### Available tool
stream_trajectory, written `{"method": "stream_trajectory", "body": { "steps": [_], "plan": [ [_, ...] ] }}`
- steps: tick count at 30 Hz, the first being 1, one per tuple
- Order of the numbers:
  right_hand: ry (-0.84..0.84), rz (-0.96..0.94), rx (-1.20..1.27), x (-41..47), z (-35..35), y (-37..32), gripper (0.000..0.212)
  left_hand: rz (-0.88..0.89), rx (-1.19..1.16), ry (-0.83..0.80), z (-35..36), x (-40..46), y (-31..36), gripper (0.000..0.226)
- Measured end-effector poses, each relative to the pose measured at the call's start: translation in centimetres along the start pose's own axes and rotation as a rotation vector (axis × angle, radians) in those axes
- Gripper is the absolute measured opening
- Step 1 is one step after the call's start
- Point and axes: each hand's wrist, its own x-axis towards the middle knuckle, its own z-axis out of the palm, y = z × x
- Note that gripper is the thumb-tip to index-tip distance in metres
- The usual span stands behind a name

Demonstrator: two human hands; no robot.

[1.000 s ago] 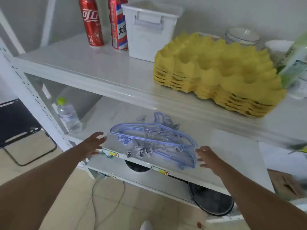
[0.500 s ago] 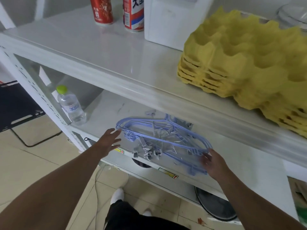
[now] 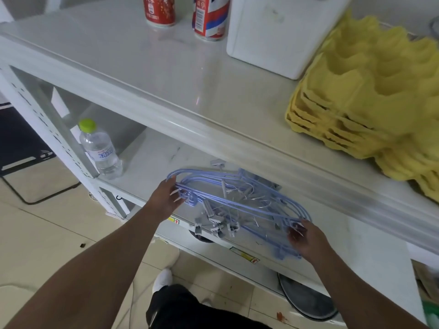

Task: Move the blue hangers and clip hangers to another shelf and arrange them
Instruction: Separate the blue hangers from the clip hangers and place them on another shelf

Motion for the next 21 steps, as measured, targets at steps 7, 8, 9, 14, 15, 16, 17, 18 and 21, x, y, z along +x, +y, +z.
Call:
{"method": "stream_trajectory", "body": {
  "steps": [7, 8, 9, 14, 15, 16, 17, 18, 21],
  "plan": [
    [-0.054, -0.047, 0.064, -0.7, -0.2, -0.7, 0.021, 0.036, 0.132, -0.012, 0.6, 0.2, 0.1, 0.016],
    [-0.067, -0.033, 0.065, -0.7, -0.3, -0.7, 0.021, 0.029, 0.135, -0.013, 0.5, 0.2, 0.2, 0.02],
    [-0.08, -0.022, 0.063, -0.6, -0.6, -0.7, 0.021, 0.021, 0.134, -0.011, 0.4, 0.1, 0.2, 0.024],
    [-0.089, -0.038, 0.065, 0.2, -1.3, -0.5, 0.021, 0.026, 0.118, 0.023, 0.7, -0.1, -0.3, 0.025],
    [-0.081, -0.051, 0.054, 0.3, -1.2, -0.5, 0.02, 0.034, 0.117, 0.022, 0.7, -0.1, -0.3, 0.025],
    [-0.076, -0.062, 0.043, 0.3, -1.1, -0.6, 0.019, 0.042, 0.11, 0.02, 0.7, -0.1, -0.3, 0.027],
    [-0.068, -0.07, 0.038, 0.3, -1.1, -0.6, 0.018, 0.052, 0.101, 0.016, 0.7, 0.0, -0.4, 0.028],
    [-0.065, -0.076, 0.041, 0.3, -1.1, -0.7, 0.017, 0.063, 0.094, 0.009, 0.7, 0.0, -0.4, 0.029],
    [-0.068, -0.09, 0.067, -0.1, -1.0, -0.9, 0.017, 0.095, 0.095, -0.001, 0.8, -0.1, -0.5, 0.028]
  ]
}}
